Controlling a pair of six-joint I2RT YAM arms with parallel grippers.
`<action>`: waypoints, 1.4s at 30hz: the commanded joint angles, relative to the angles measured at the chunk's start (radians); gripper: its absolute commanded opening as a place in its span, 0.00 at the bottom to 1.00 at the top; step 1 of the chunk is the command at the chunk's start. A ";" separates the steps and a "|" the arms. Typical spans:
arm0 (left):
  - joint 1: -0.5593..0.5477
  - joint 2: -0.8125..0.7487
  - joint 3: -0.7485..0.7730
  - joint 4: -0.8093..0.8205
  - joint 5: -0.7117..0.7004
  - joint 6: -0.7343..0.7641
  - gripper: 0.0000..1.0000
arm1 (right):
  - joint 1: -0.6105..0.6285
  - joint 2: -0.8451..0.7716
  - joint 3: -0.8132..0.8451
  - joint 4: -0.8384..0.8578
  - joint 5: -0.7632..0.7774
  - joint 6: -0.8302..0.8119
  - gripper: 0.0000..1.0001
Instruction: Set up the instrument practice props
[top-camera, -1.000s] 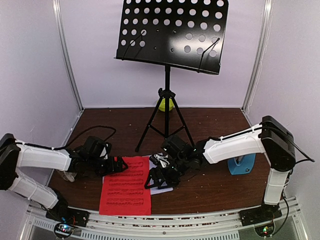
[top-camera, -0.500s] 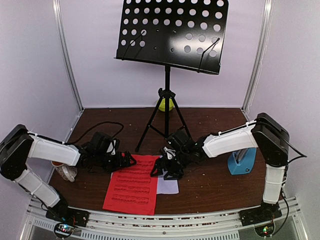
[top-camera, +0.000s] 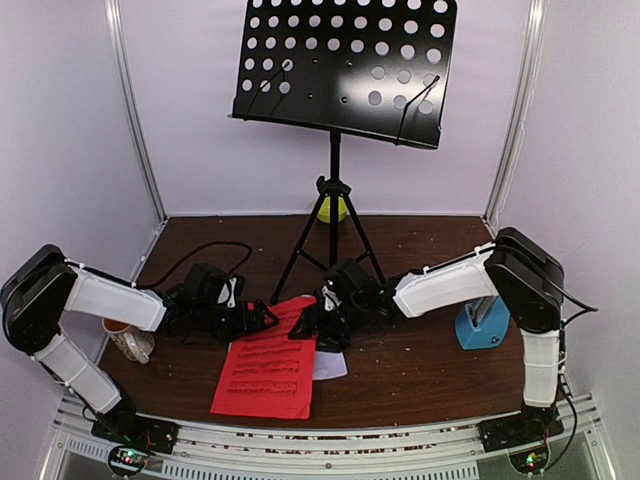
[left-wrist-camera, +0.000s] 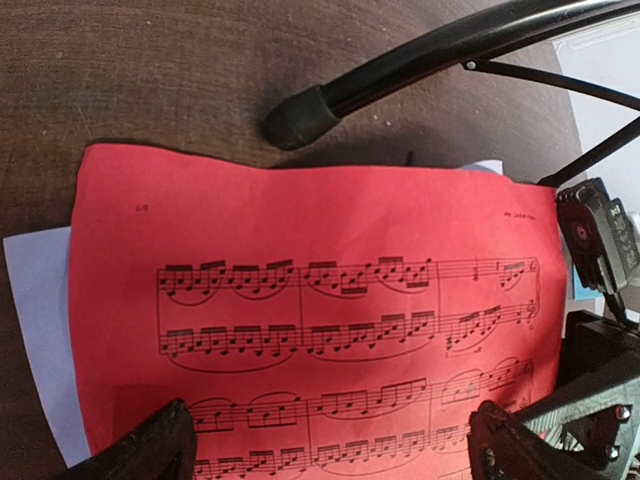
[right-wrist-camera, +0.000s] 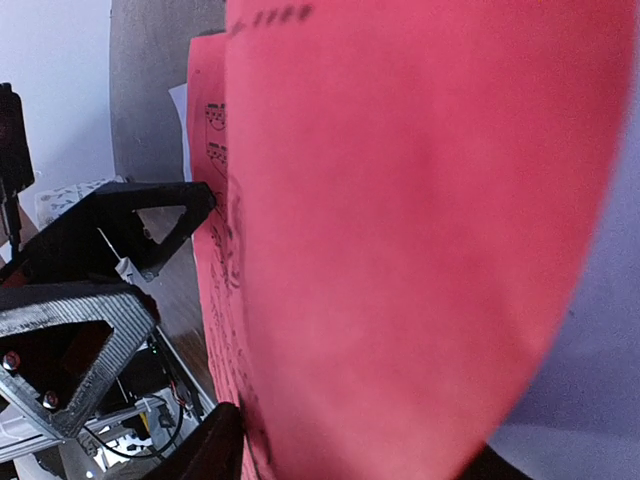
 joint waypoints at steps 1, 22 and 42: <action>-0.007 0.043 -0.018 -0.101 0.020 -0.004 0.98 | -0.007 -0.060 -0.023 0.016 0.061 0.019 0.59; -0.007 -0.001 -0.030 -0.130 -0.007 0.019 0.98 | -0.012 -0.130 -0.095 -0.051 0.070 0.037 0.54; -0.007 0.071 0.000 -0.079 0.008 0.004 0.98 | -0.016 -0.058 -0.059 0.091 0.082 0.075 0.48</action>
